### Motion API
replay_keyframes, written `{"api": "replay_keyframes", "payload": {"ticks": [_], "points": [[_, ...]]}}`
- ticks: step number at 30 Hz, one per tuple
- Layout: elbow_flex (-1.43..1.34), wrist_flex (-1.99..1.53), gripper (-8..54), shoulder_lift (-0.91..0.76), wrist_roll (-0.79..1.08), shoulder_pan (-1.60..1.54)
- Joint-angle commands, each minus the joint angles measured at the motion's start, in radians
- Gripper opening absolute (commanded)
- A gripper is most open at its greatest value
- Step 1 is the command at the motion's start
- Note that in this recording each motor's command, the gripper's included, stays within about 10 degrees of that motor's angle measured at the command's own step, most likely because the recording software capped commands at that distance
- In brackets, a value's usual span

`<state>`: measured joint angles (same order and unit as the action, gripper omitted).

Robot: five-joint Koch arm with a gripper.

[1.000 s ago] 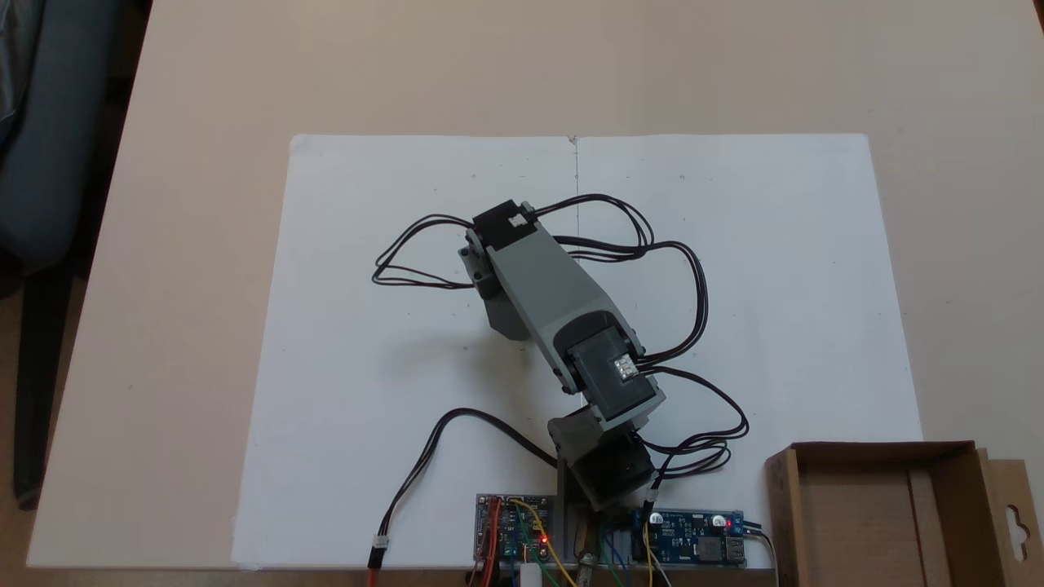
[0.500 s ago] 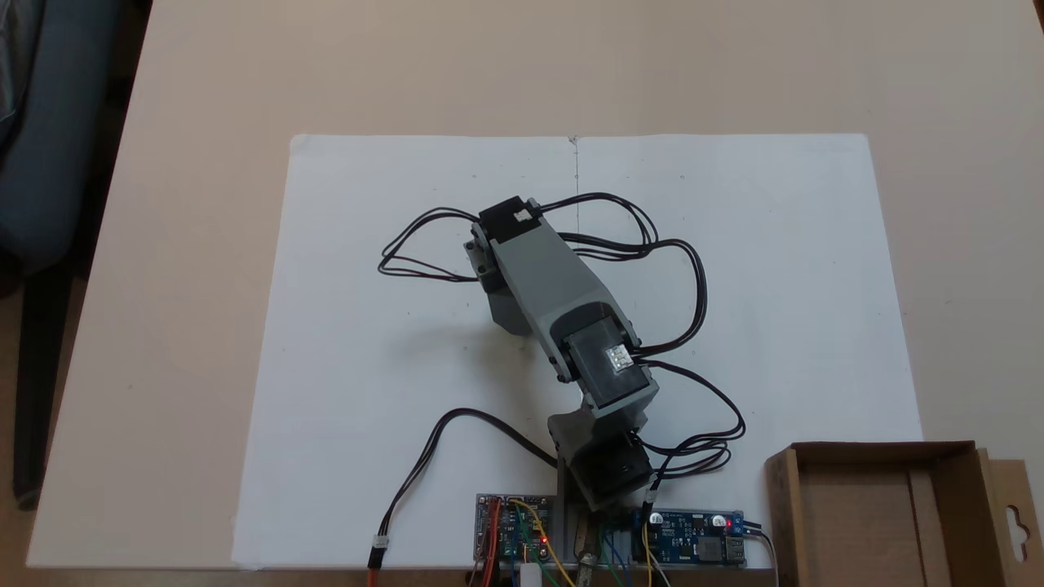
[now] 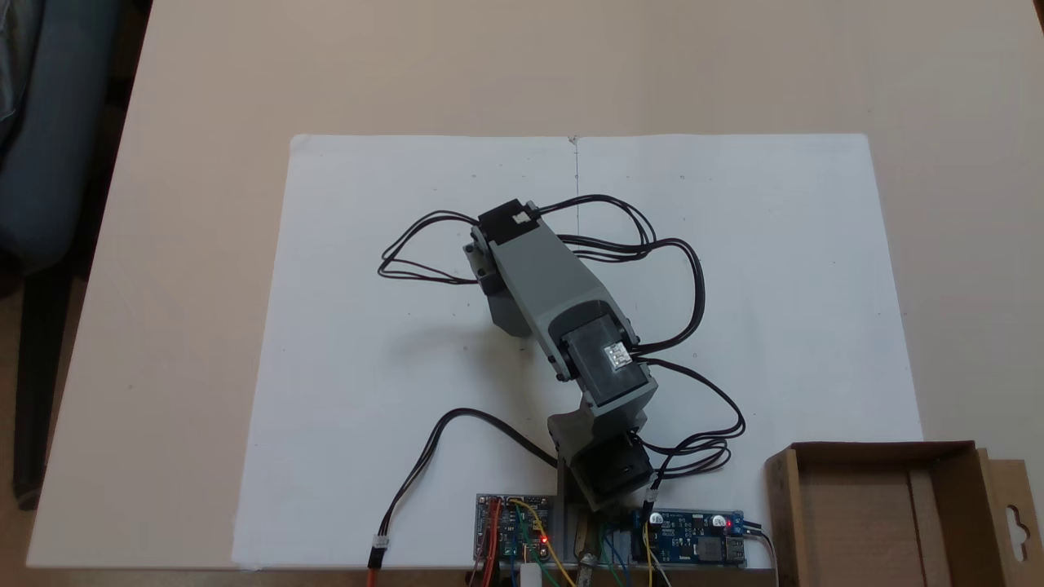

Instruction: Grasp a green dice and put it in the bin.

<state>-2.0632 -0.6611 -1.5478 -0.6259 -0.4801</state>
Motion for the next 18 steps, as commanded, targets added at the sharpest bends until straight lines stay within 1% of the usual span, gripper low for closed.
{"api": "replay_keyframes", "payload": {"ticks": [1,13,18], "points": [[0.003,0.021,44.0,-0.005,-0.008,-0.008],[0.003,0.049,43.8,0.054,-0.008,-0.008],[0.003,0.051,38.9,0.067,-0.009,-0.009]]}}
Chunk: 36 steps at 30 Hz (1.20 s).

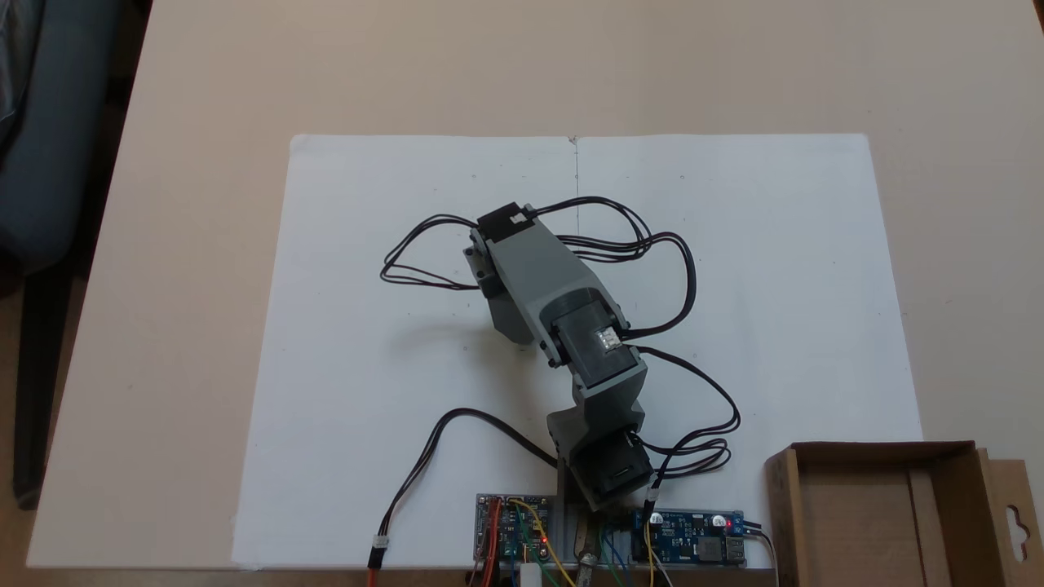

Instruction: Grasp a green dice and put it in the bin.

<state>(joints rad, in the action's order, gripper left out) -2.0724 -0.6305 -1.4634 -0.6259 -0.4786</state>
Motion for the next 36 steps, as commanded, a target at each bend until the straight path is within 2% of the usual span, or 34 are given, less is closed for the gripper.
{"api": "replay_keyframes", "payload": {"ticks": [1,6,13,16,21,31,36], "points": [[0.012,0.02,38.8,-0.012,-0.008,-0.011],[0.012,0.038,36.1,-0.008,-0.009,-0.023],[0.012,0.043,25.5,-0.009,-0.008,-0.038],[0.012,0.043,23.0,-0.009,-0.009,-0.038],[0.009,0.041,14.0,-0.009,-0.008,-0.038],[0.009,0.041,12.3,-0.025,-0.002,-0.008],[0.017,0.009,12.3,-0.104,0.029,0.055]]}}
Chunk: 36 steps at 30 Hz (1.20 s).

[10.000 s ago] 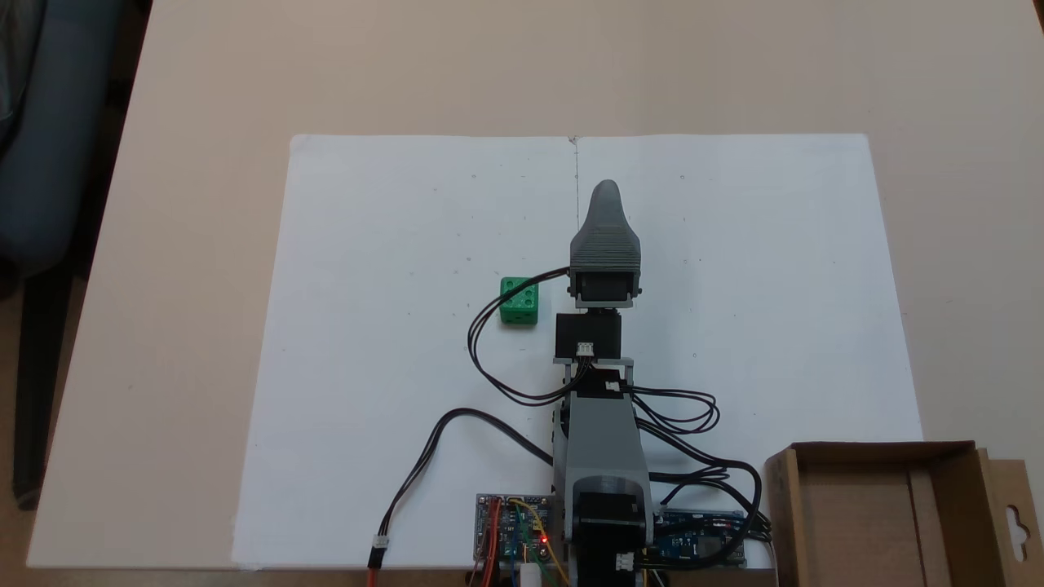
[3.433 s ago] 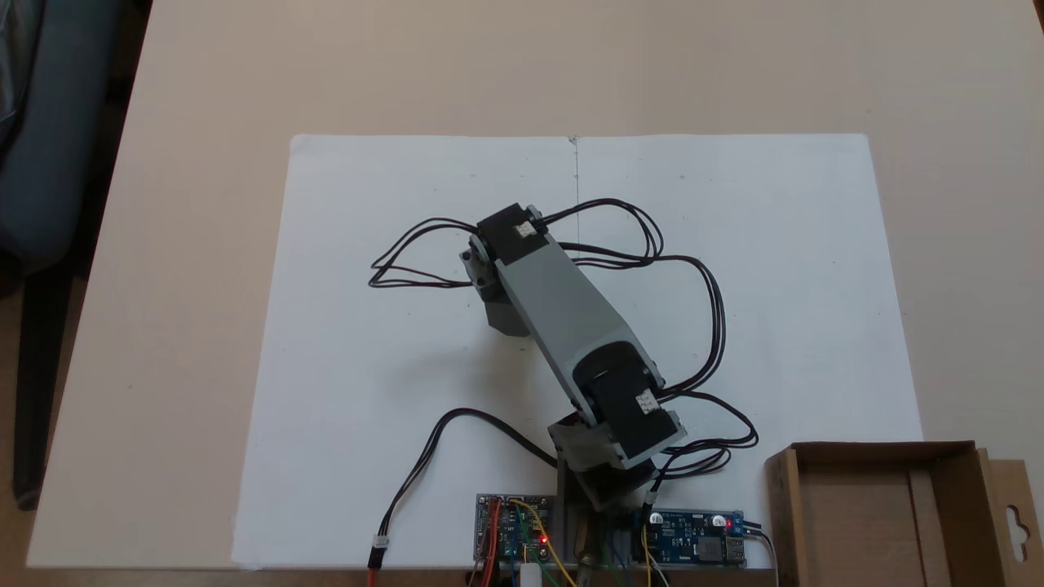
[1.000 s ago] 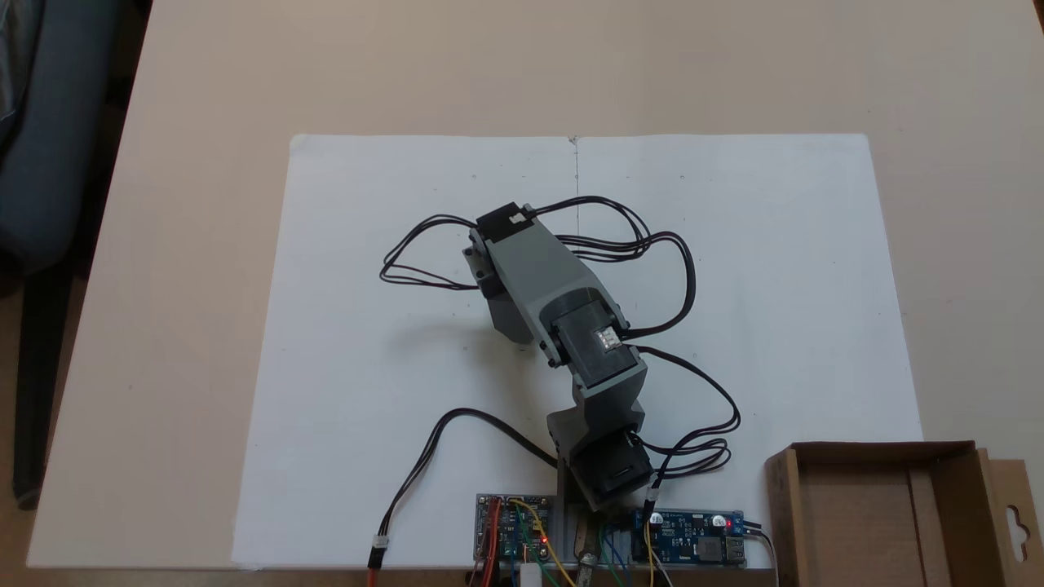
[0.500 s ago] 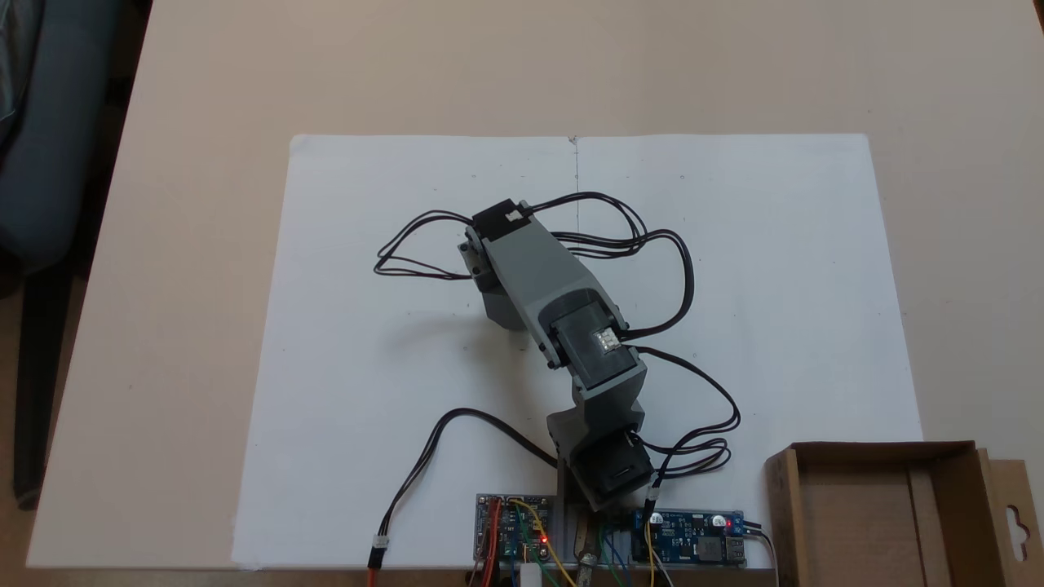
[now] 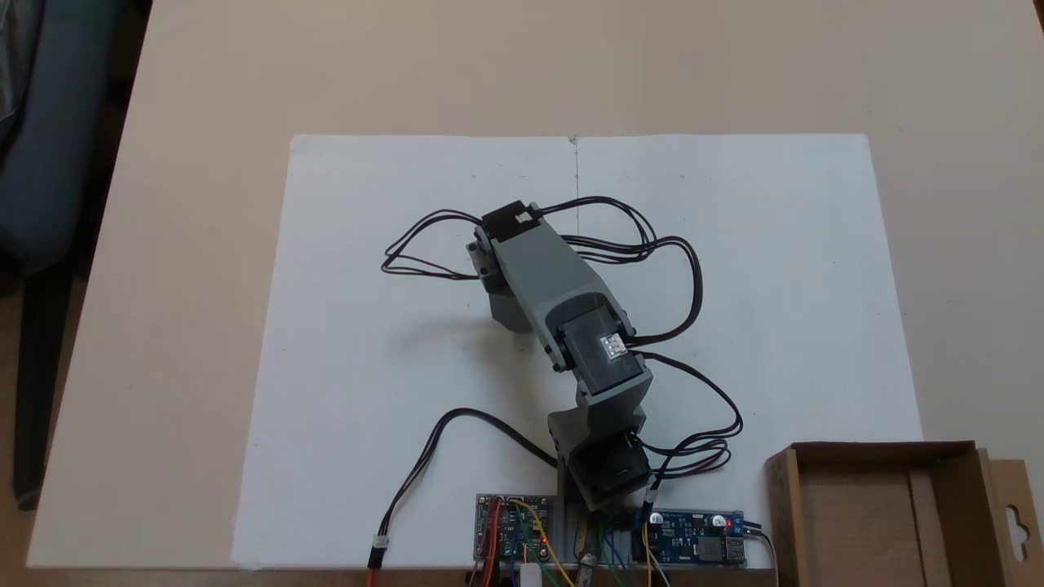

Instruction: Grasp a green dice and put it in the bin.

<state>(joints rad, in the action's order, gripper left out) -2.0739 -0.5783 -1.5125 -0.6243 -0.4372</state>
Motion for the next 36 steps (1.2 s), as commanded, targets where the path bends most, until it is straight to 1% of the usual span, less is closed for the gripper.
{"api": "replay_keyframes", "payload": {"ticks": [1,10,13,16,19,27,30,36], "points": [[0.04,-0.083,12.3,-0.069,0.043,0.034],[0.364,-0.413,12.3,-0.081,0.17,0.225],[0.541,-0.551,12.2,-0.081,0.23,0.313],[0.818,-0.725,12.3,-0.08,0.282,0.407],[0.951,-0.827,12.2,-0.078,0.299,0.442],[0.956,-0.856,12.2,-0.075,0.359,0.744],[0.956,-0.854,12.2,-0.066,0.43,0.973],[0.957,-0.853,12.2,-0.032,0.621,1.301]]}}
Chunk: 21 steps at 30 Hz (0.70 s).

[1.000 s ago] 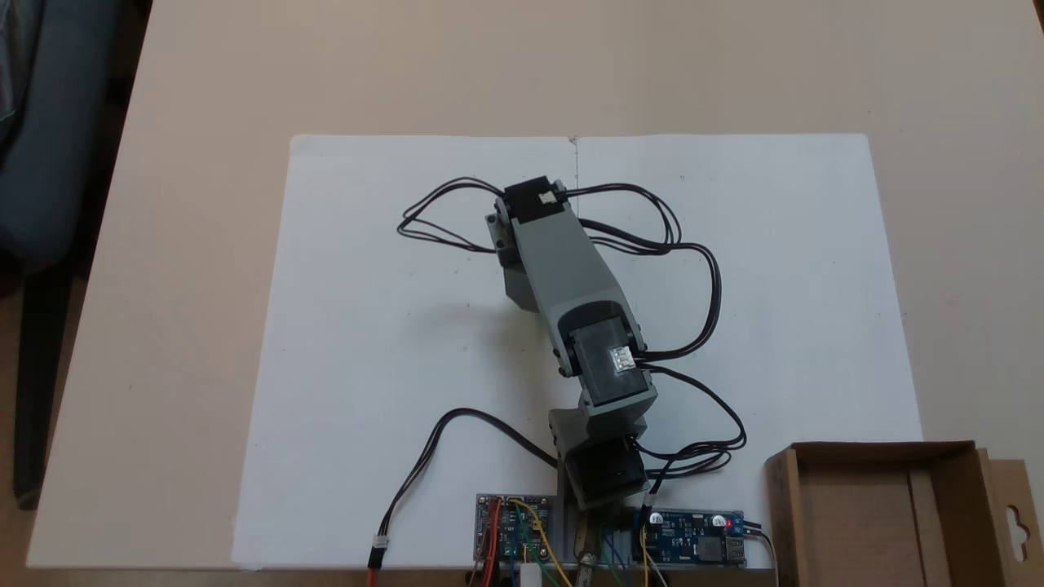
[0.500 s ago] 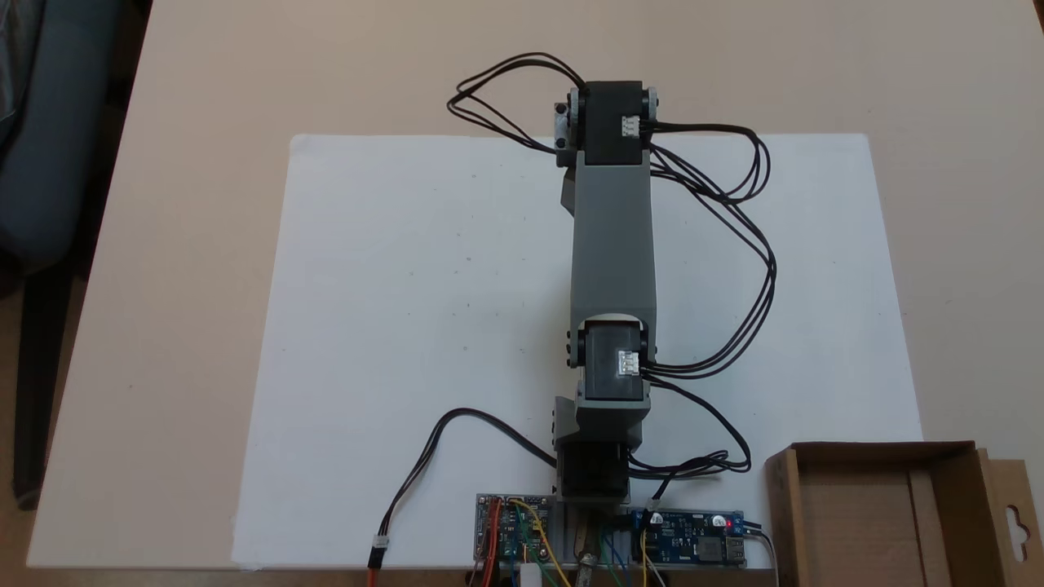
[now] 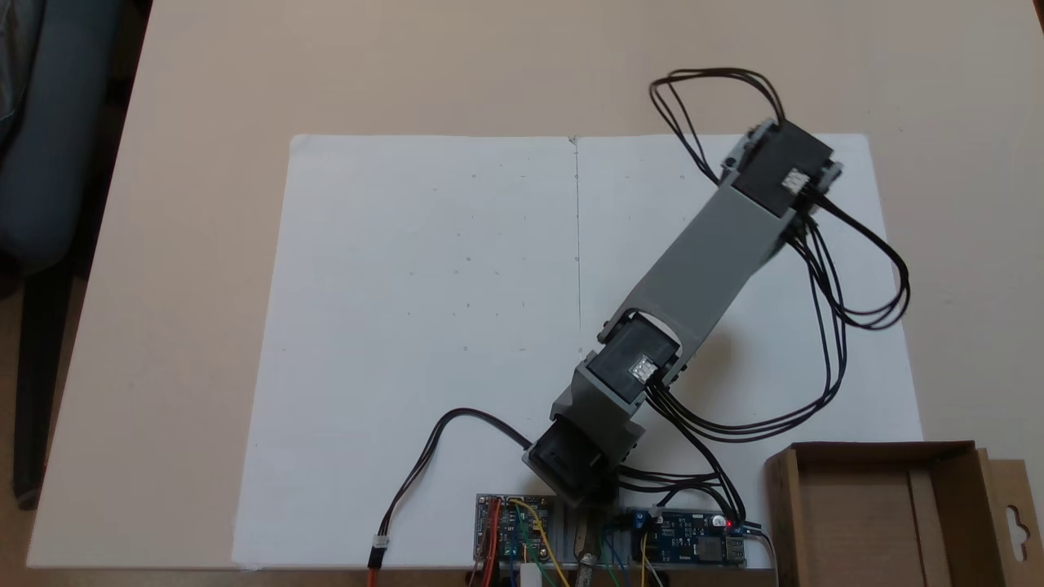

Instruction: Grasp a green dice and put it in the bin.

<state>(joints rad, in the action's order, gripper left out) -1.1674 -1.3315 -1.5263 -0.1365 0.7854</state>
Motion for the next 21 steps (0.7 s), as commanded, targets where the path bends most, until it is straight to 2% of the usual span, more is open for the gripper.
{"api": "replay_keyframes", "payload": {"ticks": [1,8,14,21], "points": [[0.058,-0.098,12.2,-0.018,0.168,0.137],[0.201,-0.089,12.2,0.021,0.395,0.595],[0.285,-0.089,12.2,0.089,0.529,0.805],[0.387,-0.089,12.2,0.221,0.592,0.965]]}}
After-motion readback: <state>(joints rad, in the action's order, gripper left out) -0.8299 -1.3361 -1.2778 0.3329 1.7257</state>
